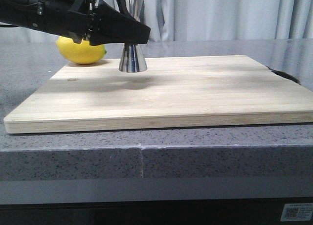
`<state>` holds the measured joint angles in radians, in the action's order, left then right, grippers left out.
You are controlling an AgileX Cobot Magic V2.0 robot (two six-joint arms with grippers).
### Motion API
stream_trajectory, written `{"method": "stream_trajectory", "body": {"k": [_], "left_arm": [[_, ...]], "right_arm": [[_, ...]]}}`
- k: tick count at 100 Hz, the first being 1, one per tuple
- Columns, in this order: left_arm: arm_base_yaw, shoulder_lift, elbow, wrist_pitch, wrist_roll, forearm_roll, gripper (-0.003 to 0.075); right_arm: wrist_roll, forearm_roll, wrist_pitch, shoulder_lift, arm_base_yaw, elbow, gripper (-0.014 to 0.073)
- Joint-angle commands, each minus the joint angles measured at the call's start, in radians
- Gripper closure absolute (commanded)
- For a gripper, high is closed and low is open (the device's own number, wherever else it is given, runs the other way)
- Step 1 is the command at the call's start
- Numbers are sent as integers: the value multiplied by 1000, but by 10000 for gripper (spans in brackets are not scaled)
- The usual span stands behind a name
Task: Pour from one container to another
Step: 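Lift the beaker with the right gripper and carry it toward the jigger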
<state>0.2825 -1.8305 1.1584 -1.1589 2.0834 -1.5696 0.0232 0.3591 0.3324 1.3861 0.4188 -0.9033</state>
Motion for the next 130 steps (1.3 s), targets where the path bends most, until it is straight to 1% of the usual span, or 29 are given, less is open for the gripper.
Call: {"method": "stream_trajectory", "body": {"k": [1, 38, 95, 130], "left_arm": [[9, 55, 28, -101, -8, -73, 739], [9, 55, 28, -101, -9, -73, 739], [9, 55, 28, -101, -9, -71, 739], [9, 55, 28, -101, -9, -69, 739]], "right_arm": [[2, 13, 62, -43, 9, -47, 347], [2, 74, 38, -45, 23, -65, 347], [2, 97, 38, -45, 23, -65, 347], [2, 146, 7, -45, 79, -104, 347]]}}
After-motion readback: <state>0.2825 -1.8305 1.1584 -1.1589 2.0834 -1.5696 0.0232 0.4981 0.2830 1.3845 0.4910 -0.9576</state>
